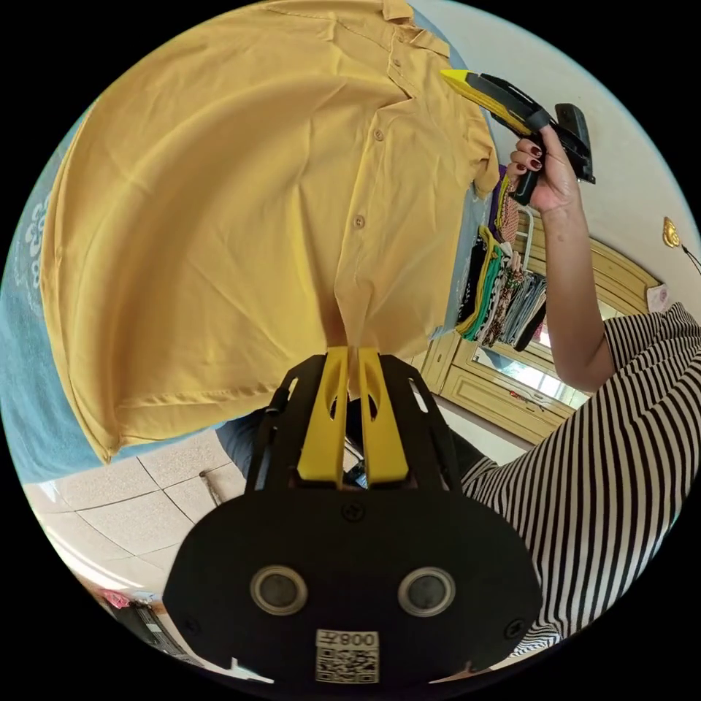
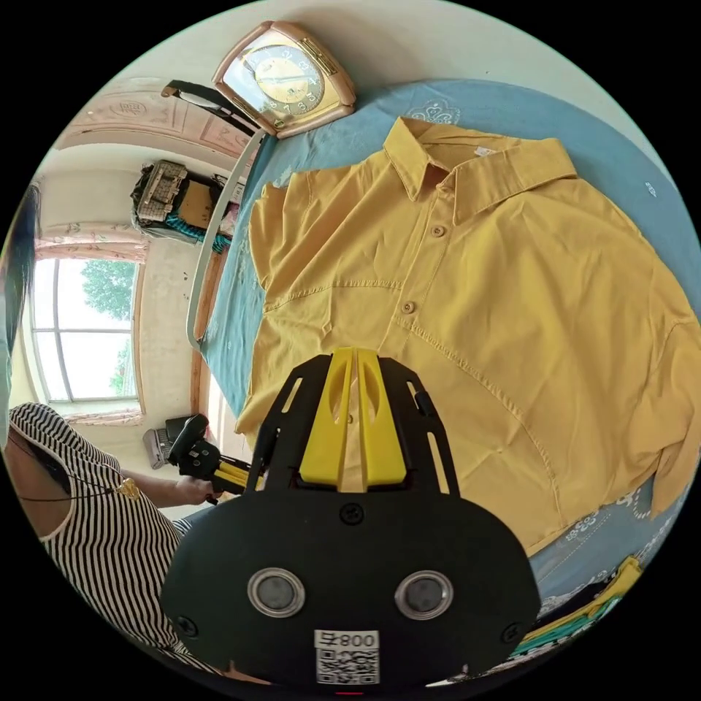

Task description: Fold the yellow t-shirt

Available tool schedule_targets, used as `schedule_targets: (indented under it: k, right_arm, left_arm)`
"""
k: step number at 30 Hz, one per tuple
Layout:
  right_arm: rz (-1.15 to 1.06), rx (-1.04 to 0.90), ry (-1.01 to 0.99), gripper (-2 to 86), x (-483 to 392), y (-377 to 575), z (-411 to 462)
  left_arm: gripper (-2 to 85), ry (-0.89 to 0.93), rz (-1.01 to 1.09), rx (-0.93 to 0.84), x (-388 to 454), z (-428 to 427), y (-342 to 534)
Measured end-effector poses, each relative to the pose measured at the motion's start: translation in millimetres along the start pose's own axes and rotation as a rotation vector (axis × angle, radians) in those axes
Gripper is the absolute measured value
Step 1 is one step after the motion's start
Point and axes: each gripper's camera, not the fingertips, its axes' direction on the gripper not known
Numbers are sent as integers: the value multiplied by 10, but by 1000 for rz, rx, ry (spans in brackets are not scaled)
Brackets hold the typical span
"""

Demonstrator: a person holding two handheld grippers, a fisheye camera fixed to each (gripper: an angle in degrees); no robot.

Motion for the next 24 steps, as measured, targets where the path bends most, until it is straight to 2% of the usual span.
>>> schedule_targets:
  k: [7, 11, 16, 24]
  right_arm:
    - [-61, 113, 245, 2, 148, -572, -16]
    - [-81, 121, 342, 1, 244, -1048, 159]
    - [-93, 108, 381, 1, 284, -1296, 349]
    - [-81, 111, 372, 1, 388, -1500, 401]
  left_arm:
    - [5, -63, 115, 126, 303, -192, -73]
    - [3, -36, 231, 95, 481, 8, -312]
    - [3, -126, 196, 38, 501, 242, -401]
    - [4, -93, 122, 49, 417, 213, -318]
